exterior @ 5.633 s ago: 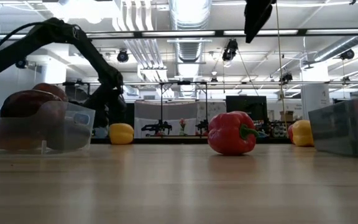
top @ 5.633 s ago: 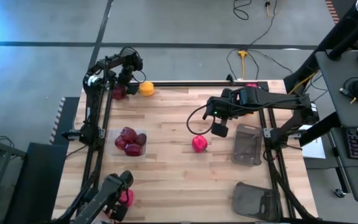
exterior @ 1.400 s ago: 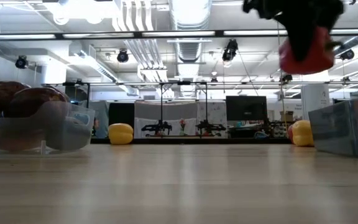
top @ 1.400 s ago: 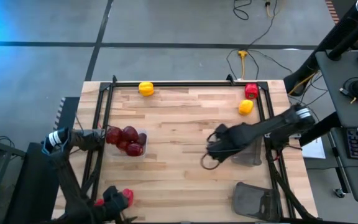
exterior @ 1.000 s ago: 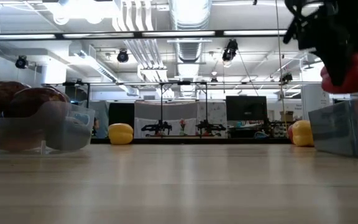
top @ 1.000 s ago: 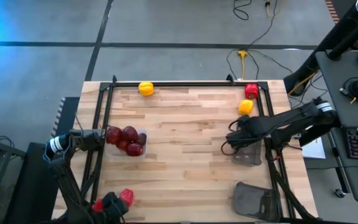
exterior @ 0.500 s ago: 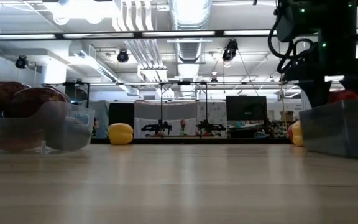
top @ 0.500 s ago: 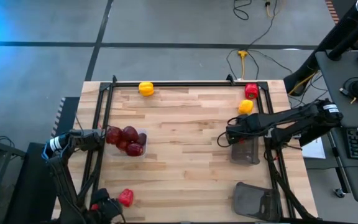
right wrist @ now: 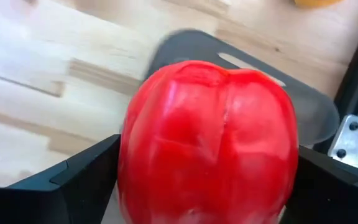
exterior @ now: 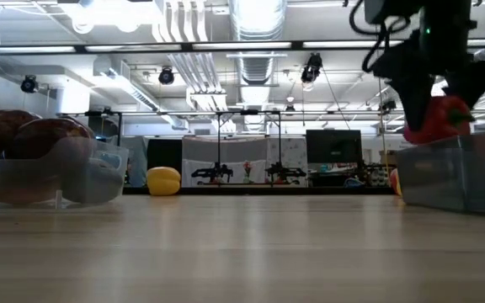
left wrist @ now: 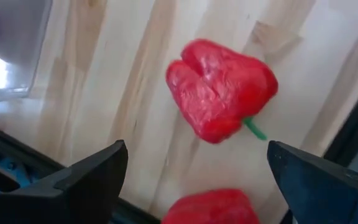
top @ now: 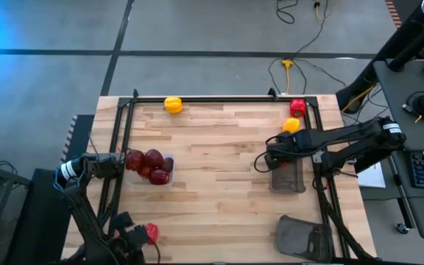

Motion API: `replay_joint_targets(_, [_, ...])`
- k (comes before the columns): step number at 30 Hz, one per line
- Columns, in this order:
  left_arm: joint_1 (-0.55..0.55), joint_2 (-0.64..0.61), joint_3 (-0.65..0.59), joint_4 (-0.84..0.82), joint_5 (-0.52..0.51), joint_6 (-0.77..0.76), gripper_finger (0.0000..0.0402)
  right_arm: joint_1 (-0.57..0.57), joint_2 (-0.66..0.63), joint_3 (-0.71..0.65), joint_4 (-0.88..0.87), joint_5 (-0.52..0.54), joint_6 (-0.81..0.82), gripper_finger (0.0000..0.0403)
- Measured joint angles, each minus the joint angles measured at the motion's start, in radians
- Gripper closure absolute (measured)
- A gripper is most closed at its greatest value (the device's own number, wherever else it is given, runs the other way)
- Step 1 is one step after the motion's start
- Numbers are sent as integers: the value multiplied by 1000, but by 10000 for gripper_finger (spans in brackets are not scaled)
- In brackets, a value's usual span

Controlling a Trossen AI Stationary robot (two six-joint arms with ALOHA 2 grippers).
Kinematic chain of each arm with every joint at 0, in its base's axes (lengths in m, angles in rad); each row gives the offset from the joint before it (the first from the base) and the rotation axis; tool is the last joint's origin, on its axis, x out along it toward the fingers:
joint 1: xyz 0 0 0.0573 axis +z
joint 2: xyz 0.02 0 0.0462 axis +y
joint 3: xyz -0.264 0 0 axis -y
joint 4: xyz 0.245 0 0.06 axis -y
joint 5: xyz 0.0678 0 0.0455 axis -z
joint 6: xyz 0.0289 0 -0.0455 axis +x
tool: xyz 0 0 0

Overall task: Sort produce into baskets
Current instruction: Put the center red bell pepper in the top black bin, then put the middle left red bell pepper in the top black bin

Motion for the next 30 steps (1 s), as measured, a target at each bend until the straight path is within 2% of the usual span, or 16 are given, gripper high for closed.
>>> replay_joint_targets(7, [-1,-11,3,65,-69,-267,36,11,0,125,-40,25,-17,31])
replay_joint_targets(14, [-3,-11,-16,125,-39,-445,36,12,1,122,-50,13,5,31])
replay_joint_targets(20, [-7,-11,-32,100,-159,-448,36,-17,10,13,-44,-28,13,14])
replay_joint_targets(25, [-7,-11,-35,60,-164,-448,36,-75,10,-35,-44,-30,13,5])
replay_joint_targets(30, [-7,-8,-41,59,-163,-416,36,-80,8,-10,-39,-19,6,3])
